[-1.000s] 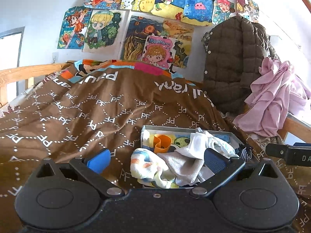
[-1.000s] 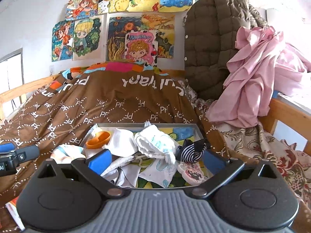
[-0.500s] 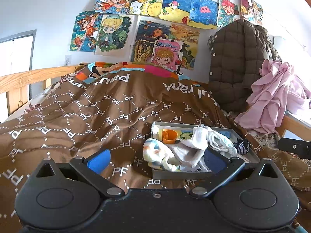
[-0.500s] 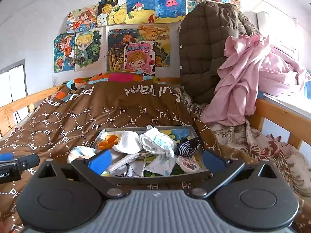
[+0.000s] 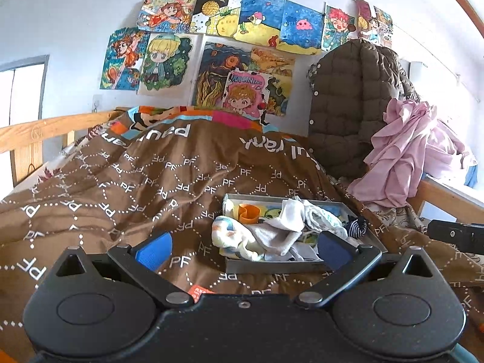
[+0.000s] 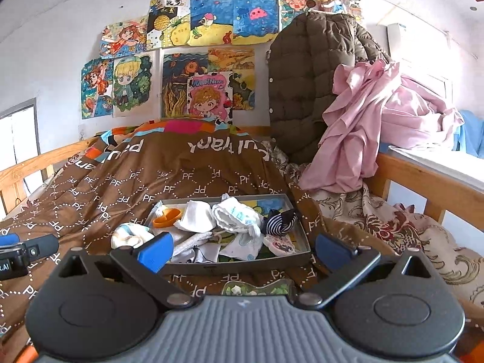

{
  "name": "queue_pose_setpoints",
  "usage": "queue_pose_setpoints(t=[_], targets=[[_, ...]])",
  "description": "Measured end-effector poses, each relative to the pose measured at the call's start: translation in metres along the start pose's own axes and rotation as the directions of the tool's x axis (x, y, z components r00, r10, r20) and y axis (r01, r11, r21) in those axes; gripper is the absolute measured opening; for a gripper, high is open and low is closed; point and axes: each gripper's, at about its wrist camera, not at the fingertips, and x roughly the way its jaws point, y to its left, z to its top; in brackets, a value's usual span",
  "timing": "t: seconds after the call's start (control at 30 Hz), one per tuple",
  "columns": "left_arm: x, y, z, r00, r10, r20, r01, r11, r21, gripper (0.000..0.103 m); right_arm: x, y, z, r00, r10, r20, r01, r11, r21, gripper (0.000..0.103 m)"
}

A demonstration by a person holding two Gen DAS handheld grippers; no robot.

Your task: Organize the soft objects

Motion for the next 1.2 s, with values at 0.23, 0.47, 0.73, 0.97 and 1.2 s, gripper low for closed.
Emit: queue_pose_setpoints(t=[0.23,0.47,0.73,0.97,1.2], targets=[[-0.012,0.009,-0.007,1.000,0.013,-0.013,-0.013,1.000,0.001,0.102,-0.015,0.006,-0.007,1.000,-0.003,0.010,0.003,1.000,-0.003,0.103],[-0.032,0.015,-0.021,1.000,0.013,-0.008,-0.013,0.999,0.045,0.102,-0.024,0.014,-0.017,1.000,-0.003,-0.005,0.003,1.000,0.009,0.103],[-0.039,0.031,-0.041,0.997,-0.016,-0.076,0.016,1.000,0.001,0.102,-0.039,0.033,-0.031,1.000,-0.013,-0.003,0.013,1.000,0.007,0.103],[-0.044,0.033,-0.052,0.996,-0.008,-0.088,0.011,0.999,0.038,0.102,-0.052,0.044,-0.052,0.999,-0.038,-0.024,0.038,0.999,0.002,0.103],[-0.041,0.036,-0.063,0.991,0.017,-0.129,-0.010,0.999,0.054,0.102,-0.056,0.041,-0.069,0.998,-0.030,-0.048,0.031,0.999,0.016,0.103]])
